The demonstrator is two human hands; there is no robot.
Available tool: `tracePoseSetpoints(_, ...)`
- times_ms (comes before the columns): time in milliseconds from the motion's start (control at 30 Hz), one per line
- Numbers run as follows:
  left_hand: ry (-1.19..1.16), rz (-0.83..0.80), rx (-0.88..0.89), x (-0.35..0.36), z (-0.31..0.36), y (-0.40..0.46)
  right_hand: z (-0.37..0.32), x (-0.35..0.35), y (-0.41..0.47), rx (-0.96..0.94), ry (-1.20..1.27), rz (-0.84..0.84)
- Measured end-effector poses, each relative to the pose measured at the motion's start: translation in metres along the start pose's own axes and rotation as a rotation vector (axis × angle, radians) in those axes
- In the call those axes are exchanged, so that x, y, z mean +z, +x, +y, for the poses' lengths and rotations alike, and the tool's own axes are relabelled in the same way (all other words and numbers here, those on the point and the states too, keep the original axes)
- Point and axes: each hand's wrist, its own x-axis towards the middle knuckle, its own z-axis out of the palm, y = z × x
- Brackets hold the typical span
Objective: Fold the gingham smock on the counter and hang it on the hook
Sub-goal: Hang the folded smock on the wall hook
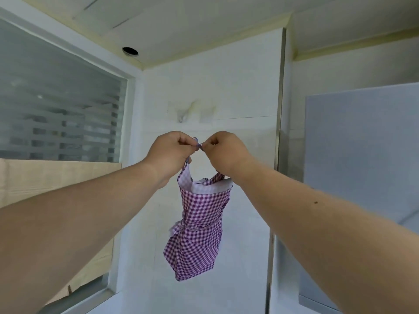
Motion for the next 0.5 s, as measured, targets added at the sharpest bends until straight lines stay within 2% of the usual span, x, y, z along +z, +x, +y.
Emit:
tracePoseSetpoints(300, 0.012, 0.059, 0.116, -0.003, -0.021, 0.120, 0.004, 0.030, 0.121, -0.057, -0.053, 0.090)
tracePoseSetpoints(500, 0.052, 0.176, 0.222, -0.017, -0.041, 0.200, 0.000, 0.058, 0.201, -0.157, -0.160, 0.142)
